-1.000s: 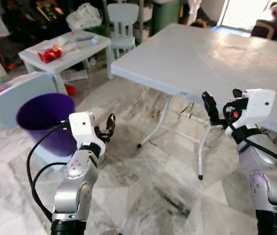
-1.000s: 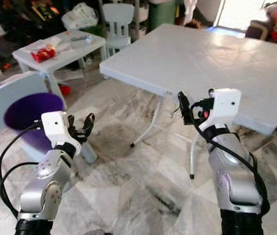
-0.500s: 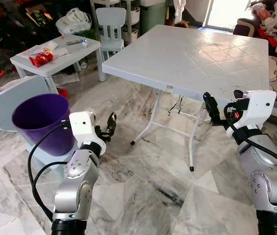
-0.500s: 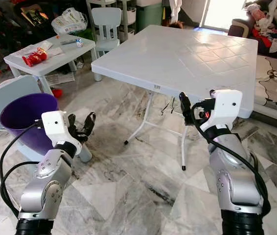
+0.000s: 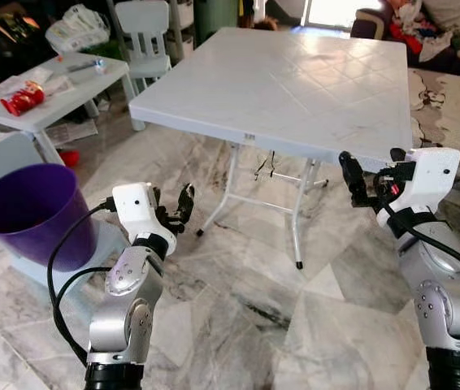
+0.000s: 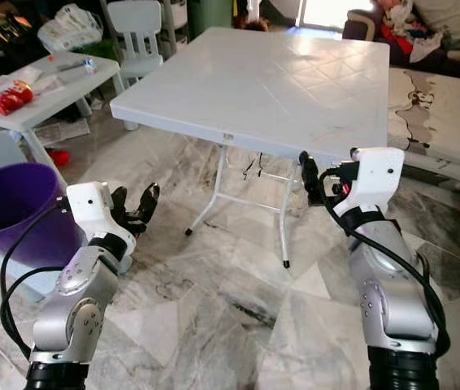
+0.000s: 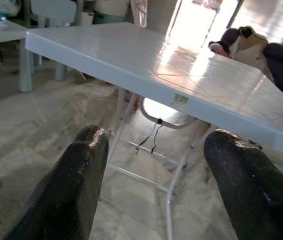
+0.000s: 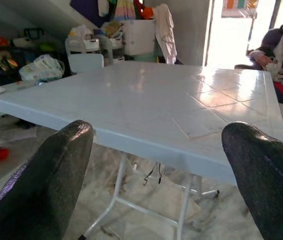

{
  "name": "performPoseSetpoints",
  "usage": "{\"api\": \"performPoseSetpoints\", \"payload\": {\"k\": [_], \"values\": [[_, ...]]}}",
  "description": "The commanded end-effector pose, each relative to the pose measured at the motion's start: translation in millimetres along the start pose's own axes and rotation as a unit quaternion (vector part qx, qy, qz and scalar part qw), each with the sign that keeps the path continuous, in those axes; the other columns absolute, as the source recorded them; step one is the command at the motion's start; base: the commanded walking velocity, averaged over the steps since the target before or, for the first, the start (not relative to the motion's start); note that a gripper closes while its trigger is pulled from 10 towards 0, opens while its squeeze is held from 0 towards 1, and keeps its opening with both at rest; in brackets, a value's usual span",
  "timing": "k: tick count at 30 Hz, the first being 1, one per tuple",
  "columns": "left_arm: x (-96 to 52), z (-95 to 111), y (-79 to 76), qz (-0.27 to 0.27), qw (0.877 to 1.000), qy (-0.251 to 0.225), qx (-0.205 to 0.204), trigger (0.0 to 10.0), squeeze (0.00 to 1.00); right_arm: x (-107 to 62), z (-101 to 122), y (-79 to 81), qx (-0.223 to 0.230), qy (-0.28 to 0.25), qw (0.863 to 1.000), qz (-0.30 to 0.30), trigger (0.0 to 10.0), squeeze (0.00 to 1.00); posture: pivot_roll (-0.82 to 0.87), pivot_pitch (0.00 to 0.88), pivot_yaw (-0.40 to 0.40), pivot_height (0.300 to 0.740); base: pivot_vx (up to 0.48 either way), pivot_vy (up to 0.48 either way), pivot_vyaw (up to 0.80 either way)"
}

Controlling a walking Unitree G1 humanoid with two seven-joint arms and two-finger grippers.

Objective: Picking trash to rubbish bin

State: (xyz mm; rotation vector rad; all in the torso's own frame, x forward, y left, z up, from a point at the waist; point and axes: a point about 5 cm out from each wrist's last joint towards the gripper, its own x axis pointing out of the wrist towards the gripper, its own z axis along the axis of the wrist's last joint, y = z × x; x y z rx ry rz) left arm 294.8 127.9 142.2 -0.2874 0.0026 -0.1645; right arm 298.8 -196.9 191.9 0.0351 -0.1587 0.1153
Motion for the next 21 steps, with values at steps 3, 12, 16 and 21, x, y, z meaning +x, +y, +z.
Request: {"api": "performPoseSetpoints", "payload": {"k": [3,12,16,21], "values": [[-0.6,3.9,0.5,-0.004,1.000,-0.008,-0.001,10.0,0.00,0.9,1.4,1.0,-0.003,0.002,1.000,0.003,10.0,0.00,-0.01,0.049,-0.007,0.740,0.164,0.000,0.00],[-1.5,2.6,0.6,-0.006,1.000,-0.007,-0.002,10.0,0.00,0.8,1.4,1.1,-0.004,0.002,1.000,0.003,10.0,0.00,-0.01,0.049,-0.007,0.740,0.264,0.000,-0.09],[-1.4,2.5,0.3,-0.006,1.000,-0.006,-0.002,10.0,0.00,0.7,1.4,1.0,-0.004,0.002,1.000,0.004,10.0,0.00,-0.01,0.051,-0.008,0.740,0.297,0.000,0.00],[-1.7,1.5,0.4,-0.007,1.000,-0.004,0.000,10.0,0.00,0.6,1.2,1.0,-0.004,0.003,1.000,0.003,10.0,0.00,-0.02,0.052,-0.007,0.740,0.298,0.000,-0.80]]}}
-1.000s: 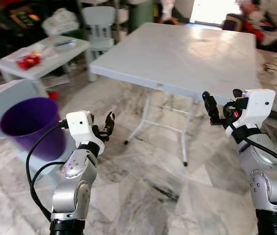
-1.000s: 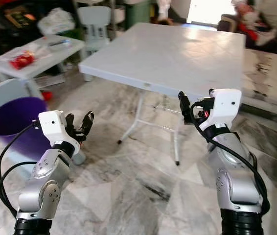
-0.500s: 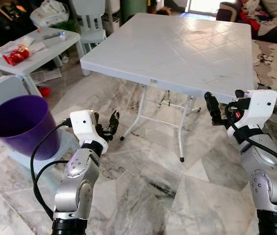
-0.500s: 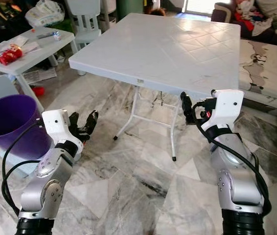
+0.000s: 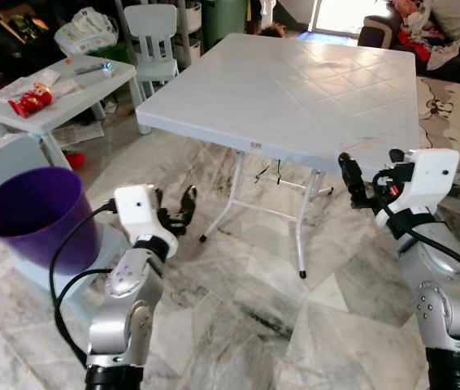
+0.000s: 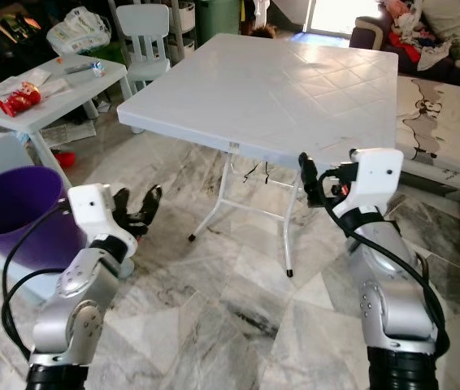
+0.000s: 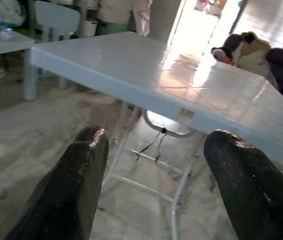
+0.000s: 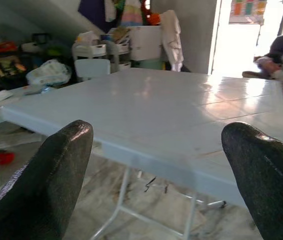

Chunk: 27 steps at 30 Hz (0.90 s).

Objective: Picking trash to rubbish bin

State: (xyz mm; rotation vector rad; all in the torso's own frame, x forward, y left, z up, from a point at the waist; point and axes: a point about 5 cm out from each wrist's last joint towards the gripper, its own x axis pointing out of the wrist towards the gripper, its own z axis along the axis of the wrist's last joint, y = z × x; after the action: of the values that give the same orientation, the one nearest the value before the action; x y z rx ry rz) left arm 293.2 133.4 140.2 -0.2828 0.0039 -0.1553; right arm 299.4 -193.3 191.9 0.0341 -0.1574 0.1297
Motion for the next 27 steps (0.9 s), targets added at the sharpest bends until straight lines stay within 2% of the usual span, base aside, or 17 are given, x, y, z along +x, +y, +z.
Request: {"api": "performPoseSetpoints", "payload": {"k": [1,7,11,25,27], "values": [[0.7,1.8,-5.1,-0.012,1.000,-0.003,-0.002,10.0,0.00,-0.5,1.4,-2.5,-0.004,0.002,1.000,-0.004,10.0,0.00,-0.02,0.052,-0.007,0.740,0.300,0.000,0.00],[0.5,0.9,-5.8,-0.017,1.000,-0.001,-0.003,10.0,0.00,-0.6,1.3,-2.3,-0.003,0.002,1.000,-0.004,10.0,0.00,-0.02,0.052,-0.007,0.740,0.309,0.000,0.00],[0.6,0.3,-5.7,-0.017,1.000,0.000,-0.001,10.0,0.00,-0.6,1.1,-2.1,-0.003,0.002,1.000,-0.004,10.0,0.00,-0.01,0.052,-0.006,0.740,0.330,0.000,-0.80],[0.4,-1.4,-6.3,-0.019,1.000,0.005,-0.001,10.0,0.00,-0.3,1.2,-2.2,-0.004,0.002,1.000,-0.004,10.0,0.00,-0.02,0.051,-0.006,0.740,0.330,0.000,0.00],[0.5,-1.7,-6.7,-0.020,1.000,0.006,0.000,10.0,0.00,-0.4,1.2,-2.4,-0.004,0.002,1.000,-0.004,10.0,0.00,-0.02,0.051,-0.006,0.740,0.319,0.000,-0.80]]}}
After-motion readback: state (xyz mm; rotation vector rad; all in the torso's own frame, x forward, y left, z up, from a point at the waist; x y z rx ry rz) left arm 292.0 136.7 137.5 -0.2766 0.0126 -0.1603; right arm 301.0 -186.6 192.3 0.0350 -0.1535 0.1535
